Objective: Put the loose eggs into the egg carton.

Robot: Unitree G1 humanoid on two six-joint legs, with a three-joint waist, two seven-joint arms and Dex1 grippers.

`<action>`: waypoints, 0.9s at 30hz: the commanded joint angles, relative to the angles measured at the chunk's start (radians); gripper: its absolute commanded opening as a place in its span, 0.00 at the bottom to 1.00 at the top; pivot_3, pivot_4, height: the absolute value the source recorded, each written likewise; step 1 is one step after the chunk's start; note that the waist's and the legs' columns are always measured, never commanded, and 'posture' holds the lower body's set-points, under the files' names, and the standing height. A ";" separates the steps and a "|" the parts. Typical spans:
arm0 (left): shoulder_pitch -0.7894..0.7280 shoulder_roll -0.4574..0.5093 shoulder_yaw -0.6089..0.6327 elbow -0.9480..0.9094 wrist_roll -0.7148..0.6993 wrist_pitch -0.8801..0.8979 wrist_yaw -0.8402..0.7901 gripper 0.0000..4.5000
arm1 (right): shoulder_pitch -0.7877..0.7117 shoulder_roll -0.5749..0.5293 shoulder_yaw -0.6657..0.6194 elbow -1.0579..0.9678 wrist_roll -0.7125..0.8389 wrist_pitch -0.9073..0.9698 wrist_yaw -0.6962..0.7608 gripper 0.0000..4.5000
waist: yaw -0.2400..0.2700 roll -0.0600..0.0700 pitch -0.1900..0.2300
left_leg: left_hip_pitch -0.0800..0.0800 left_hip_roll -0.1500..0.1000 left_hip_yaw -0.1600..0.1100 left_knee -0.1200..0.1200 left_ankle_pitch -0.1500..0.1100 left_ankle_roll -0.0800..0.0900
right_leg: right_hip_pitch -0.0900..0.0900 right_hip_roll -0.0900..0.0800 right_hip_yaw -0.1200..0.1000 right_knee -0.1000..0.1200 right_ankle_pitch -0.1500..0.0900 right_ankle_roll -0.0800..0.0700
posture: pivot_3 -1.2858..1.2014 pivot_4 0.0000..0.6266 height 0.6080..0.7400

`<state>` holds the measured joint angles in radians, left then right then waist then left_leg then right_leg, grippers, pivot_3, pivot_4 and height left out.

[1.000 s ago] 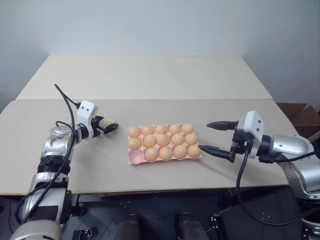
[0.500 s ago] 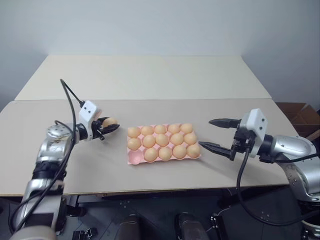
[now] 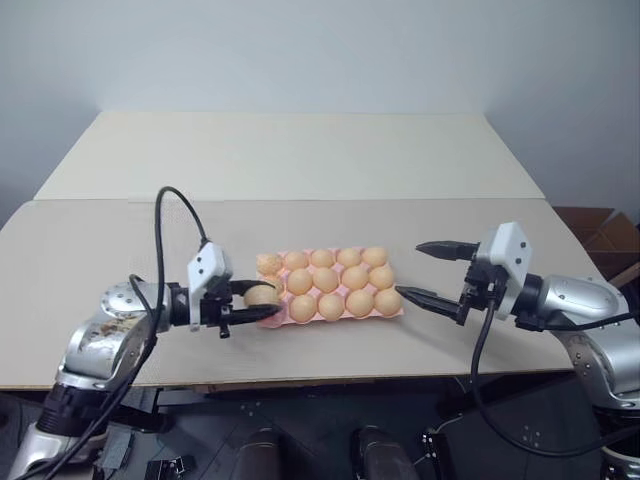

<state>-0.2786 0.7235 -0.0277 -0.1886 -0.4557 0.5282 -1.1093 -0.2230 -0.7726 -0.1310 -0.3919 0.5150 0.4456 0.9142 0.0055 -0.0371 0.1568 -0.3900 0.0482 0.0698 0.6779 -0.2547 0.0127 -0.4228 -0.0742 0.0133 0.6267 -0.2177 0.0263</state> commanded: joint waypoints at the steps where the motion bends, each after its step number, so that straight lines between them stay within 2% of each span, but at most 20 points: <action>1: -0.017 0.011 0.000 -0.039 -0.013 0.008 -0.005 0.78 | -0.006 -0.007 -0.021 -0.037 0.019 0.006 -0.005 1.00 | -0.001 0.000 0.000 | 0.000 0.000 0.000 0.000 0.000 0.000 | 0.000 0.000 0.000 0.000 0.000 0.000 | 0.52 0.24 1.00; 4: -0.022 0.022 0.034 -0.049 -0.022 -0.001 0.004 1.00 | -0.006 -0.006 -0.022 -0.038 0.019 0.008 -0.008 1.00 | 0.000 0.000 0.000 | 0.000 0.000 0.000 0.000 0.000 0.000 | 0.000 0.000 0.000 0.000 0.000 0.000 | 0.52 0.24 1.00; 12: 0.057 0.144 0.294 -0.055 -0.122 -0.016 -0.046 1.00 | -0.003 -0.012 -0.028 -0.023 0.020 -0.006 0.015 1.00 | -0.010 0.000 0.000 | 0.000 0.001 0.000 -0.001 0.000 0.000 | 0.000 0.000 0.000 0.000 0.000 0.000 | 0.52 0.24 1.00; 18: 0.308 0.237 0.568 -0.050 -0.185 0.008 -0.153 1.00 | 0.013 -0.039 -0.042 0.015 0.025 -0.033 0.096 1.00 | -0.017 0.000 0.000 | 0.000 0.001 0.001 -0.001 0.000 0.000 | -0.001 -0.001 0.000 -0.001 -0.001 -0.001 | 0.52 0.24 1.00; 22: 0.490 0.218 0.706 -0.079 -0.210 0.013 -0.187 1.00 | 0.037 -0.047 -0.044 0.024 0.023 -0.055 0.132 1.00 | -0.017 0.000 0.000 | 0.001 0.002 0.001 -0.002 0.000 0.000 | -0.001 -0.001 -0.001 0.000 -0.003 -0.005 | 0.52 0.24 1.00; 27: 0.606 0.159 0.784 -0.167 -0.251 0.028 -0.134 1.00 | 0.064 -0.043 -0.049 0.017 0.029 -0.060 0.140 1.00 | -0.007 0.000 0.000 | 0.002 0.002 0.001 -0.001 0.000 0.000 | -0.001 -0.001 -0.001 0.000 -0.005 -0.008 | 0.52 0.24 1.00</action>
<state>0.3276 0.8859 0.7077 -0.3027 -0.6743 0.5505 -1.2660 -0.1615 -0.8101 -0.1439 -0.3525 0.5288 0.4121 1.0459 -0.0015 -0.0368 0.1570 -0.3879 0.0499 0.0706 0.6767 -0.2550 0.0124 -0.4229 -0.0758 0.0122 0.6270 -0.2232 0.0176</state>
